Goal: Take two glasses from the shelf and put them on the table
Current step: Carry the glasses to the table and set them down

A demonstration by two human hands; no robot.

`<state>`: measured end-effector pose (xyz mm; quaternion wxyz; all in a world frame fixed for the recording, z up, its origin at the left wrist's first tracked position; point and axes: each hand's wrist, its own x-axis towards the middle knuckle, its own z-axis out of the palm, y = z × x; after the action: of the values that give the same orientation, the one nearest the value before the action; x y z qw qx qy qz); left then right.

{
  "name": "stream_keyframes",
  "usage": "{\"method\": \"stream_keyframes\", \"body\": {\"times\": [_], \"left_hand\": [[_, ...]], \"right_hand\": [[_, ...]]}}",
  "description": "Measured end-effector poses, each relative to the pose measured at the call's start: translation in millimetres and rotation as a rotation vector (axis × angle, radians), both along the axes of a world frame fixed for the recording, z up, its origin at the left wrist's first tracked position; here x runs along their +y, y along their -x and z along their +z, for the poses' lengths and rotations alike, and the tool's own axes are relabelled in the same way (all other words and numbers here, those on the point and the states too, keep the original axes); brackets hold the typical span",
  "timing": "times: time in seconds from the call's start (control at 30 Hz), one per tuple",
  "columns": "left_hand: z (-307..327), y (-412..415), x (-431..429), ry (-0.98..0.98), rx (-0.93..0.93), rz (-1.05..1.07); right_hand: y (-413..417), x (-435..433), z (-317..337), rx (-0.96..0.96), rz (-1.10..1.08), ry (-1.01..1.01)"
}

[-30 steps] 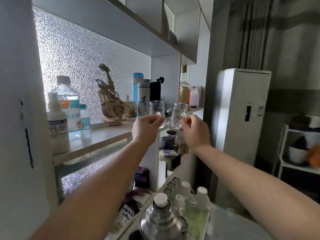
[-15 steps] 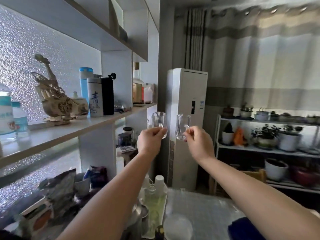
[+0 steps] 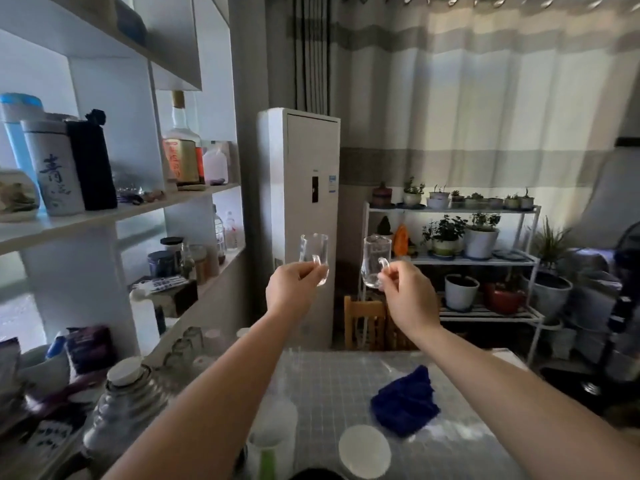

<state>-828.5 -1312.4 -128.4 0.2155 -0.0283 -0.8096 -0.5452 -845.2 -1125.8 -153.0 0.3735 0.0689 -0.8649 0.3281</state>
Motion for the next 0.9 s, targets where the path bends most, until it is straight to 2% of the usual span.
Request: {"method": "stream_keyframes", "body": {"times": [0.47, 0.73, 0.9], "left_hand": [[-84, -8, 198, -0.106, -0.181, -0.043], [-152, -11, 241, -0.014, -0.285, -0.046], [-208, -17, 247, -0.025, -0.370, -0.078]], "right_hand": [[-17, 202, -82, -0.125, 0.022, -0.006], [-33, 245, -163, -0.261, 0.054, 0.047], [-47, 253, -219, -0.363, 0.068, 0.089]]}}
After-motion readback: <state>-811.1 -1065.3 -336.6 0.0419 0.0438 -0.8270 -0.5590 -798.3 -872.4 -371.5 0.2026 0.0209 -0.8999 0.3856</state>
